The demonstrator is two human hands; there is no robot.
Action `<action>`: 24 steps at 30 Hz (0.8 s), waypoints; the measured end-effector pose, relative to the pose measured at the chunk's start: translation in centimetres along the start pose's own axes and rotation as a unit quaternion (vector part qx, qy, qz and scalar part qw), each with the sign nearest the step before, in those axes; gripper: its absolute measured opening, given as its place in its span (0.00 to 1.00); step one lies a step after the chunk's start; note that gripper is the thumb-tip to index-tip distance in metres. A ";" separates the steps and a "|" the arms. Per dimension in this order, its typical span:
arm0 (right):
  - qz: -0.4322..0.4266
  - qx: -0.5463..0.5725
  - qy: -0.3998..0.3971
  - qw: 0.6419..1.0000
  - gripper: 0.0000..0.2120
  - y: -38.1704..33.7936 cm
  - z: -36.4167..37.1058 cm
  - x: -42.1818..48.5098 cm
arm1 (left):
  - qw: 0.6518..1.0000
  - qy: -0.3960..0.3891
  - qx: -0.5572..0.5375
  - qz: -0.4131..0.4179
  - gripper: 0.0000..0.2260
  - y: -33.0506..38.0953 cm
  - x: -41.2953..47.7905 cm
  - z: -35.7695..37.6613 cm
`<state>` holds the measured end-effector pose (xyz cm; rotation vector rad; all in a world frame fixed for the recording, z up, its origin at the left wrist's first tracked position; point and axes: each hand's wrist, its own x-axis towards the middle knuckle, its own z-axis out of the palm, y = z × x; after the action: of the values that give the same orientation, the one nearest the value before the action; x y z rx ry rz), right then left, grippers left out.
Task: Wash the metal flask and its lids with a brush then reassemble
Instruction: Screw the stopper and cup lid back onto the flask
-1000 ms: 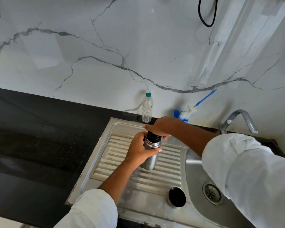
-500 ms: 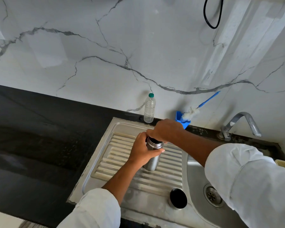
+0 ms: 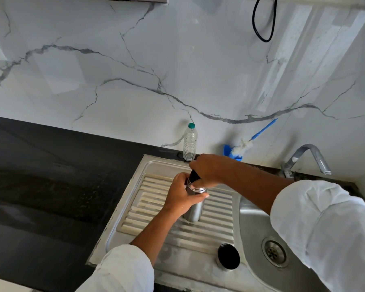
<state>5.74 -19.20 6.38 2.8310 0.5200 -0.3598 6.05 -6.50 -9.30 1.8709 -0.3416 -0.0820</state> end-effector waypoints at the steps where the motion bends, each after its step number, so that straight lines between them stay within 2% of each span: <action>1: 0.012 -0.001 0.002 1.000 0.20 -0.2 0.0 0.1 | 1.000 0.003 -0.002 0.001 0.27 0.1 -0.1 0.1; 7: 0.113 0.079 0.027 0.990 0.22 -1.3 0.7 0.6 | 1.000 0.008 0.006 0.005 0.27 0.3 -0.3 0.4; 13: 0.164 0.128 0.026 0.978 0.25 -1.3 1.2 0.7 | 1.000 -0.031 0.000 -0.002 0.27 0.4 -0.1 -0.3; 16: 0.164 0.144 0.007 0.976 0.33 -0.8 1.7 -0.4 | 0.999 -0.049 -0.006 -0.018 0.28 0.4 -0.3 -0.6; 19: 0.171 0.226 -0.018 0.959 0.39 -0.5 2.2 -2.8 | 0.998 -0.063 0.011 -0.014 0.28 0.6 -0.7 -1.0; 21: 0.167 0.244 -0.047 0.954 0.38 -0.2 3.1 -5.0 | 0.997 -0.070 0.032 -0.012 0.35 0.2 -1.3 -1.3; 24: 0.156 0.199 -0.138 0.958 0.40 -0.4 6.4 -7.8 | 0.992 -0.082 0.085 -0.033 0.53 -0.7 -2.2 -1.8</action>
<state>-2.72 -23.05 2.41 3.0913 -0.0690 -0.8624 4.52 -4.02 -9.62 2.0492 -0.4105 -0.2600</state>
